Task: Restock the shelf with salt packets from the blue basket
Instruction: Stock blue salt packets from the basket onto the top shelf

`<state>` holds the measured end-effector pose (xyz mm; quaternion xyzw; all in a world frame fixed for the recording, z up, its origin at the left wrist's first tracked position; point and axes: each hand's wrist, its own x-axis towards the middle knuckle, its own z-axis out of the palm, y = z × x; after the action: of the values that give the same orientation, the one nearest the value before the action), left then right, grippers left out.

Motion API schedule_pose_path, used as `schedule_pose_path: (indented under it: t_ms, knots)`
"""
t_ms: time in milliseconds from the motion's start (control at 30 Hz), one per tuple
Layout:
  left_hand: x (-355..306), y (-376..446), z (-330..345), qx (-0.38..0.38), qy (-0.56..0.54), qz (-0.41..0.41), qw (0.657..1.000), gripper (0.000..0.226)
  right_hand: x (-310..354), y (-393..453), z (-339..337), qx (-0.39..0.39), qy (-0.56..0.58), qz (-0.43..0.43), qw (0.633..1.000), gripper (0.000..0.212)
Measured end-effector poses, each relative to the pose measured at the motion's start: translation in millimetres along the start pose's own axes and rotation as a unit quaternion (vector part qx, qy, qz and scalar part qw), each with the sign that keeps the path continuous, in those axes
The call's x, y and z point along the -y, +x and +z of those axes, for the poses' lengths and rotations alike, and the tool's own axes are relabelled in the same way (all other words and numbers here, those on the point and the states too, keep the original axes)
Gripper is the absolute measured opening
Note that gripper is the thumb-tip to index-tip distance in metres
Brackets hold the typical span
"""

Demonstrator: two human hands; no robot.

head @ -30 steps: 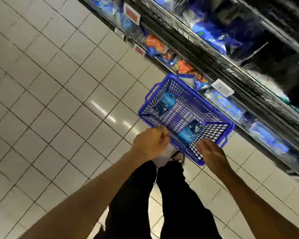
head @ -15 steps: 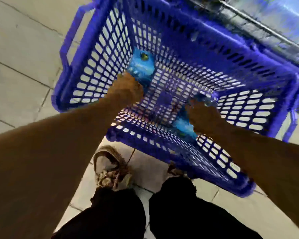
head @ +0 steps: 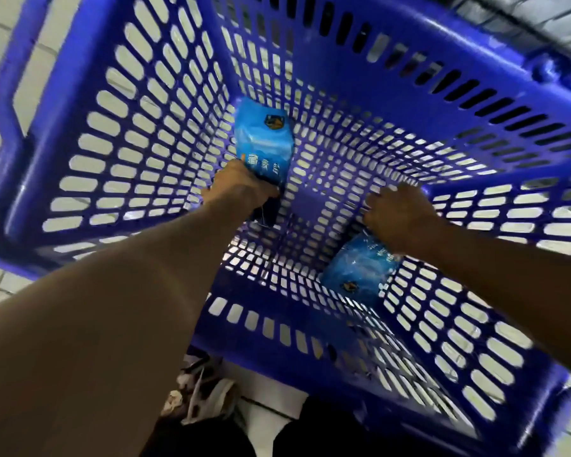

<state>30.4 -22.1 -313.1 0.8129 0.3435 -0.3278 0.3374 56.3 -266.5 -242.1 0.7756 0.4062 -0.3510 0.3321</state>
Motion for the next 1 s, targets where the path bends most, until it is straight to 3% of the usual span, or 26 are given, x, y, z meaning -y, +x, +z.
schedule_pose_path:
  t_ms: [133, 200, 233, 300, 367, 433, 533, 600, 700, 867, 1000]
  knots:
    - [-11, -27, -7, 0.036, -0.037, -0.002, 0.999, 0.051, -14, -21, -2, 0.028, 0.073, -0.016, 0.997, 0.032]
    - [-19, -54, -21, 0.071, -0.067, -0.016, 0.995, 0.044, -25, -38, 1, 0.019, 0.259, 0.062, 0.964, 0.044]
    - [-22, -70, -29, 0.094, -0.094, -0.019, 0.991, 0.038, -29, -50, -2, 0.018, 0.415, 0.11, 0.903, 0.05]
    - [-31, -110, -52, 0.116, -0.157, -0.007, 0.981, 0.027, -33, -84, -17, -0.01, 0.721, 0.177, 0.669, 0.052]
    - [-41, -158, -81, 0.115, -0.226, 0.008, 0.967, 0.027, -29, -126, -40, -0.046, 0.866, 0.192, 0.459, 0.054]
    - [-49, -204, -112, 0.121, -0.303, 0.015, 0.945, 0.03, -19, -169, -66, -0.037, 0.938, 0.159, 0.306, 0.059]
    - [-55, -276, -163, 0.147, -0.376, 0.023, 0.915, 0.033, -9, -248, -112, -0.015, 0.981, 0.105, 0.16, 0.052]
    - [-59, -322, -190, 0.125, -0.408, 0.002, 0.904, 0.037, 1, -294, -136, -0.015, 0.992, 0.081, 0.096, 0.051]
    - [-70, -401, -232, 0.112, -0.462, -0.026, 0.879, 0.033, 8, -369, -174, -0.01, 0.997, 0.072, 0.032, 0.054]
    - [-91, -530, -297, 0.127, -0.503, -0.021, 0.854, 0.049, 14, -492, -229, -0.015, 0.995, 0.102, -0.01, 0.053]
    - [-112, -626, -341, 0.145, -0.468, 0.0, 0.872, 0.053, 12, -594, -271, -0.033, 0.995, 0.094, -0.004, 0.064]
